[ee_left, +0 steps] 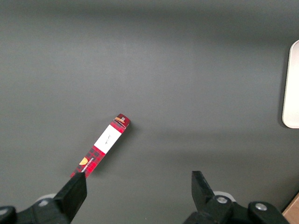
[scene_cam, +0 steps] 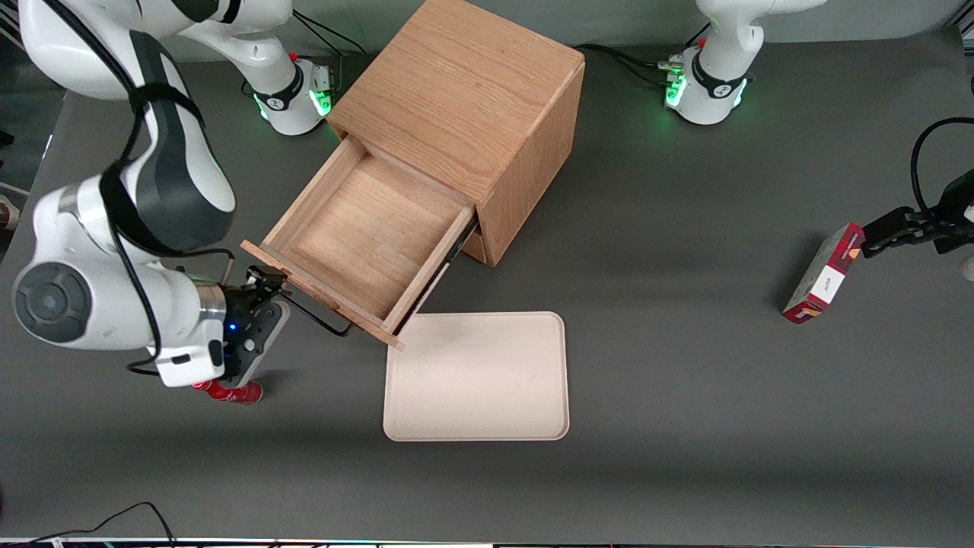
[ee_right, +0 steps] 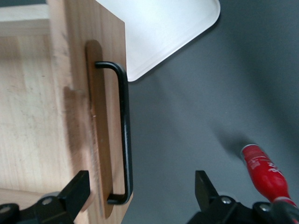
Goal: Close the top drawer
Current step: 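Position the right gripper against the drawer front beside the handle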
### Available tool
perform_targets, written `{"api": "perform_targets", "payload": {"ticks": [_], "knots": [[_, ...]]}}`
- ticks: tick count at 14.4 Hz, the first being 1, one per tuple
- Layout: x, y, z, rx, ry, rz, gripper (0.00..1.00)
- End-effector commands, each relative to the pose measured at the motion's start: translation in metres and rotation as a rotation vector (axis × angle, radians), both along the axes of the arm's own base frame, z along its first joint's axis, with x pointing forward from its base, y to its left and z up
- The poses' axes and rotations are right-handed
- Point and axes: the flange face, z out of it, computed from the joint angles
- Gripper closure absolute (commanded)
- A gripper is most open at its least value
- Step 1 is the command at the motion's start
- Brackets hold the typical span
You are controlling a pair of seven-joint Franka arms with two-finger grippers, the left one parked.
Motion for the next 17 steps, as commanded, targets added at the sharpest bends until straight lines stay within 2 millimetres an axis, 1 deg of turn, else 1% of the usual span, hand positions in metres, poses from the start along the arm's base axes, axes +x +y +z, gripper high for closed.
{"api": "perform_targets", "payload": {"ticks": [1,3,5,6,7,9,14,17], "knots": [[0.009,-0.002,-0.014,0.028,0.011,0.005,0.0],[0.011,-0.002,-0.025,0.054,0.029,-0.008,0.0],[0.014,-0.005,-0.041,0.068,0.055,-0.021,0.0],[0.015,-0.006,-0.043,0.089,0.068,-0.048,0.0],[0.016,-0.013,-0.045,0.085,0.074,-0.085,0.0],[0.016,-0.012,-0.047,0.082,0.079,-0.09,0.0],[0.012,-0.009,-0.064,0.112,0.13,-0.129,0.0],[0.012,-0.008,-0.065,0.123,0.136,-0.139,0.0]]}}
